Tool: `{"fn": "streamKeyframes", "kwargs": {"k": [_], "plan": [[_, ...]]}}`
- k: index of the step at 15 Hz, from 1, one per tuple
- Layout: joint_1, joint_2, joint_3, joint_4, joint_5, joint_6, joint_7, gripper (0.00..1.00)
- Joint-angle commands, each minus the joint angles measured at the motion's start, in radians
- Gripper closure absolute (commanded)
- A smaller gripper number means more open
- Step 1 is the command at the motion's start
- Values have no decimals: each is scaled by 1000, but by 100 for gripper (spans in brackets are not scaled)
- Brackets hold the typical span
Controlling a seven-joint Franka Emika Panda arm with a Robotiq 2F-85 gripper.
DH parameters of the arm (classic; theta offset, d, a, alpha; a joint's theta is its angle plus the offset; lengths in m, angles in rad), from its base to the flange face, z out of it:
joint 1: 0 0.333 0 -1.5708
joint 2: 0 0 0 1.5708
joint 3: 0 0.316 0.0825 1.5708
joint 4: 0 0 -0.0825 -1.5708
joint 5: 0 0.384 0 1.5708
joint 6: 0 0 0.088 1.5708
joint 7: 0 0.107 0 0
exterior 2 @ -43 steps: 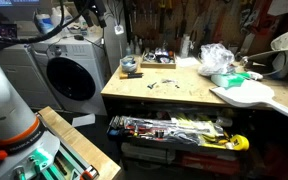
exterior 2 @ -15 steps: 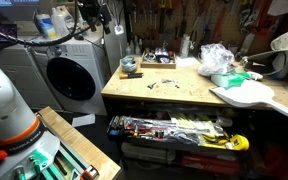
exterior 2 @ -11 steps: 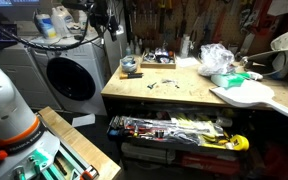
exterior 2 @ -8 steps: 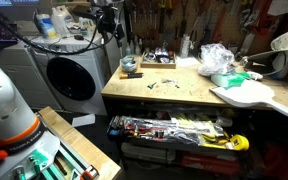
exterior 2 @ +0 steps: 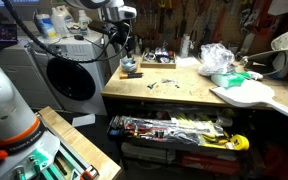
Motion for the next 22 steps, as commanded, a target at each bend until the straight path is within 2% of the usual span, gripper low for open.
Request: {"fn": "streamKeyframes", "kwargs": {"k": [1,6,12,22], "plan": [[-4,-1,5,4,2,-2,-1,0],[-3,-7,8,7,1,-2,-1,0],[1,137,-1,88,40,17,4,0],[-18,357,-20,221,188,70,-114,0]]}}
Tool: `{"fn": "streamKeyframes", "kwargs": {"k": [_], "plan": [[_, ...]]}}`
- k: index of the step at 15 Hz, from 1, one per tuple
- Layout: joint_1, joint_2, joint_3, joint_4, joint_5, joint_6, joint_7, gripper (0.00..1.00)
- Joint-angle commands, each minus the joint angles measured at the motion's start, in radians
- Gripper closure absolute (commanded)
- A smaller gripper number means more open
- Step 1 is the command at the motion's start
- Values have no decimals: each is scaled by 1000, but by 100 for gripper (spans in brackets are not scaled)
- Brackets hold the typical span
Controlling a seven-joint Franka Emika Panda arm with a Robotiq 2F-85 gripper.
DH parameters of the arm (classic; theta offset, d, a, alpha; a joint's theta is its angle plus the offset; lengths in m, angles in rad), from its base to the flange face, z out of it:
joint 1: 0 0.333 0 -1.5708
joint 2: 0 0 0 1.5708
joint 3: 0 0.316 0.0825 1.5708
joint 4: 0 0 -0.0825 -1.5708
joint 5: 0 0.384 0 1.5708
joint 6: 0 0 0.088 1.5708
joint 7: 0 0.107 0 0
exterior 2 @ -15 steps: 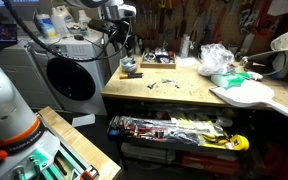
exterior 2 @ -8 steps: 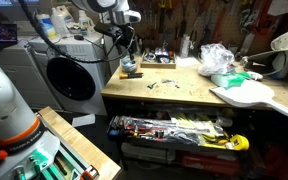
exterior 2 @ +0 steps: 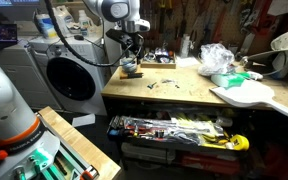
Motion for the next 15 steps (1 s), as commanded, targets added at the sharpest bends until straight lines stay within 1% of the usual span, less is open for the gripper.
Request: {"fn": "streamKeyframes", "kwargs": {"k": [1,3,6,7,8,10,12,13,15], "plan": [[-15,84,-1,51,70,23,-74,0],[-22,116,5,72,127,24,-119,0],[-34,156,11,101,180,23,-153,0],[-38,171,13,111,191,27,-159,4],[-41,180,15,118,202,25,-166,11],[-48,198,20,134,218,22,-176,20],[-55,214,26,149,238,17,-192,37],[-62,221,32,158,264,3,-222,42],[-69,233,42,168,295,1,-249,47]]}}
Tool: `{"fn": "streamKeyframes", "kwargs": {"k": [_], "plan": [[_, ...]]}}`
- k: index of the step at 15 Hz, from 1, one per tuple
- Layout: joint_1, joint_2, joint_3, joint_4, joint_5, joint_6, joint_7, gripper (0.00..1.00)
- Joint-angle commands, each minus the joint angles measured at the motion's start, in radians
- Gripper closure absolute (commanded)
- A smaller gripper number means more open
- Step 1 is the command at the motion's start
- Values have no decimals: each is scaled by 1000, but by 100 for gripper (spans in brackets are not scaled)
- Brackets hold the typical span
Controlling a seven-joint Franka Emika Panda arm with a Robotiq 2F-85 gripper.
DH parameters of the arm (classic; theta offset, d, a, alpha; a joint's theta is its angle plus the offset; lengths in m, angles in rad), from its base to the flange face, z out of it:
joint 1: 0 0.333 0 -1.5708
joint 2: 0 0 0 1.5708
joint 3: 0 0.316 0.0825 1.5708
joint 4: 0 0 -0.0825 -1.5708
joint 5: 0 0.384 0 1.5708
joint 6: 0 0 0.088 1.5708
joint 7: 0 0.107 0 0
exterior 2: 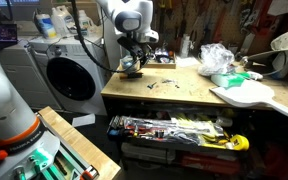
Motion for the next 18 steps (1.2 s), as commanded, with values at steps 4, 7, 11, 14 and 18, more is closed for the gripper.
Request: {"fn": "streamKeyframes", "kwargs": {"k": [4,7,11,14,18], "plan": [[-40,48,39,43,88,-22,-90,44],[-45,57,47,54,92,-25,-100,74],[-51,51,54,63,96,-67,-108,100],[-57,54,53,87,104,-131,-111,98],[-77,37,50,115,150,-213,-131,99]]}}
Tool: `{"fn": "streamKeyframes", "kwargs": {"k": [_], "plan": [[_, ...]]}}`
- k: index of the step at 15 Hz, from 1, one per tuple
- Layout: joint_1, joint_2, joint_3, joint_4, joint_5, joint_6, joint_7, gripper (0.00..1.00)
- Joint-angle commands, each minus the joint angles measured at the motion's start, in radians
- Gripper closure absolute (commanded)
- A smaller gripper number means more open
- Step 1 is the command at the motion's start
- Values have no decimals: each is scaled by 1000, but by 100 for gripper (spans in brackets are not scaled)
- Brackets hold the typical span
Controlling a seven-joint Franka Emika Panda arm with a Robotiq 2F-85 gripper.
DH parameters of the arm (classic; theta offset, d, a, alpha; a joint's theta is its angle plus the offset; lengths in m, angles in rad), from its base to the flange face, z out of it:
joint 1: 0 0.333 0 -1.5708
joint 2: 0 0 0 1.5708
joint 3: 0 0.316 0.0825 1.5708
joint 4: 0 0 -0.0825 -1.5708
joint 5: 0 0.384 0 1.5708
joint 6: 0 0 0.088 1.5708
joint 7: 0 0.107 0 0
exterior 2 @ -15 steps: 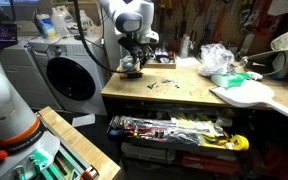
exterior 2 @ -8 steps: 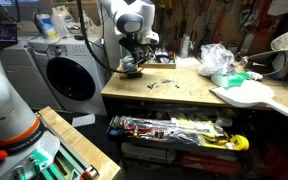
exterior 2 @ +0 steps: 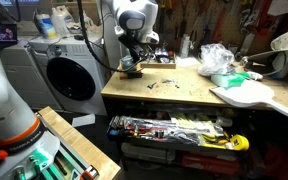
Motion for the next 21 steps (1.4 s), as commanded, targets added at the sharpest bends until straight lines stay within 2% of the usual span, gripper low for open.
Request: {"fn": "streamKeyframes", "kwargs": {"k": [1,7,10,14,21], "plan": [[-35,-12,9,42,69,-88,-47,99],[-26,-9,18,109,165,-145,-50,99],[-4,0,32,136,199,-131,-2,99],[35,28,50,181,235,-64,120,99],[103,133,74,306,193,34,335,99]]}}
